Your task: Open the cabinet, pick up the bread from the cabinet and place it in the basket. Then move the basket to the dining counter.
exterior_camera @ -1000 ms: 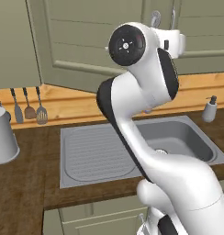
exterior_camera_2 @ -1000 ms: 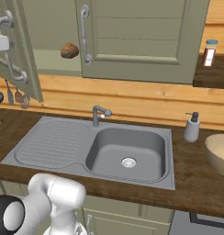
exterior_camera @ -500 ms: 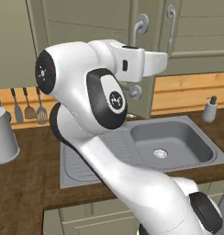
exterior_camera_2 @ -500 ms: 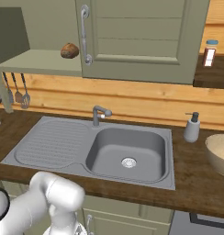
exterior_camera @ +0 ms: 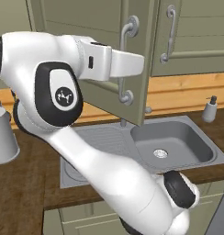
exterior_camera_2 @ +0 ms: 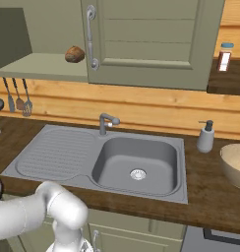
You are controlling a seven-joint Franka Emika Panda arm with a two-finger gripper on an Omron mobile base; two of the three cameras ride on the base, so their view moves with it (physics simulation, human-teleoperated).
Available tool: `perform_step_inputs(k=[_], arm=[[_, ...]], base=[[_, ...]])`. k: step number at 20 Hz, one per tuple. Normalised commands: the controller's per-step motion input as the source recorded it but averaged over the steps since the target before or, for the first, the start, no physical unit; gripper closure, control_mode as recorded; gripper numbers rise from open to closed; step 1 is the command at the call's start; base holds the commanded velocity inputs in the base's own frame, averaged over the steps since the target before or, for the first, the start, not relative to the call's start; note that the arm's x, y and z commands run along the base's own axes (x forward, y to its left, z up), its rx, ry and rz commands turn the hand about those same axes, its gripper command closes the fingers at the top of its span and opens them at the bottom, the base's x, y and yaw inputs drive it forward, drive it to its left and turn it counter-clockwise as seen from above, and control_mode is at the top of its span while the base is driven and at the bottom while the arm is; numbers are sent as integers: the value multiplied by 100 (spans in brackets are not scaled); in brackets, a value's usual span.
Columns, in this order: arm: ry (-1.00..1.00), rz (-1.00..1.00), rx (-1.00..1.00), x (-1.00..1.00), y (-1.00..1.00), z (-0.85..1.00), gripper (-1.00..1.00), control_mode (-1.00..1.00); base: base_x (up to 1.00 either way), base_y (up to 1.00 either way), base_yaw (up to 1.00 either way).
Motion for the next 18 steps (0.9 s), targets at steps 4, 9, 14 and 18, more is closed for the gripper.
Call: perform_step_inputs(k=[4,9,14,18], arm=[[-2,0,6,-2,-6,-14,-100,-100],[-6,5,13,-9,-3,-12,-100,-100],[-10,29,29,-74,0,-3,-100,-100],[0,40,32,-81,0,0,-100,-100]], base=[[0,0,0],[0,0,0],[0,0,0],[0,0,0]])
